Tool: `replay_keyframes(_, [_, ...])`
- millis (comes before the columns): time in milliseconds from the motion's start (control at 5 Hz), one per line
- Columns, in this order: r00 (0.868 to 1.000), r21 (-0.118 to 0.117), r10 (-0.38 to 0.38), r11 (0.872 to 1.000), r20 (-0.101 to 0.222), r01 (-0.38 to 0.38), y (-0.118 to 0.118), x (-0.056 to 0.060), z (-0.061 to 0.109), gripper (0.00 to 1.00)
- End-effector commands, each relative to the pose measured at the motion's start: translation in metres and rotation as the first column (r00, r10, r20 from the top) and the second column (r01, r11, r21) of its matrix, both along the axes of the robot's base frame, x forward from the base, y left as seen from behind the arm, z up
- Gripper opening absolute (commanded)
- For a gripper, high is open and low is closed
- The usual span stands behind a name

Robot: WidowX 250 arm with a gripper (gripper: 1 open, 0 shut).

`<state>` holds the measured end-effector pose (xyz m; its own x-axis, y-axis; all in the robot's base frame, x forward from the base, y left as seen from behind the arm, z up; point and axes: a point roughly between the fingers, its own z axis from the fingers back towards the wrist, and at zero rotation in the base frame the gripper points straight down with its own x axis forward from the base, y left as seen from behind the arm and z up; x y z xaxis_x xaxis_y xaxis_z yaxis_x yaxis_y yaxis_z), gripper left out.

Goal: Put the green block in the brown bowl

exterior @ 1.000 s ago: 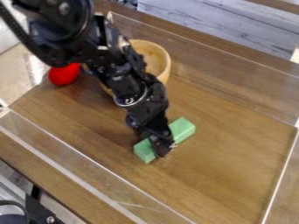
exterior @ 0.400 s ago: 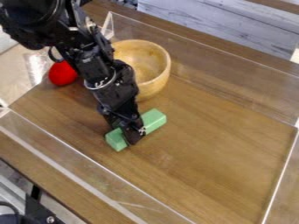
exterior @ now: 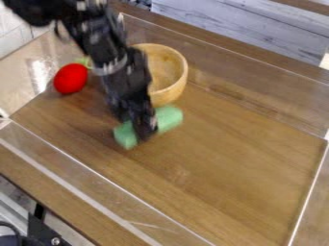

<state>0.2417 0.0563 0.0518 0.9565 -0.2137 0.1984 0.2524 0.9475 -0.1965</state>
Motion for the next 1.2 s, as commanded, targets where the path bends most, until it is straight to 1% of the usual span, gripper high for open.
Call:
replay_keyframes(0, [0.997, 0.022, 0.023, 0.999, 0.068, -0.025, 0.013, 0.033, 0.043, 0.0])
replay_keyframes(200, [0.996, 0.013, 0.02, 1.0, 0.082, -0.021, 0.03, 0.058, 0.05, 0.0])
replay_keyframes(400, [0.995, -0.019, 0.055, 0.998, 0.088, -0.054, 0.026, 0.066, 0.039, 0.0])
replay_keyframes(600, [0.992, -0.056, 0.088, 0.995, 0.091, -0.083, 0.023, 0.068, 0.028, 0.0])
replay_keyframes(800, [0.995, -0.083, 0.038, 0.996, 0.092, -0.03, 0.028, 0.061, 0.034, 1.0])
replay_keyframes(1000, [0.996, -0.112, -0.009, 0.993, 0.091, 0.019, 0.032, 0.052, 0.042, 1.0])
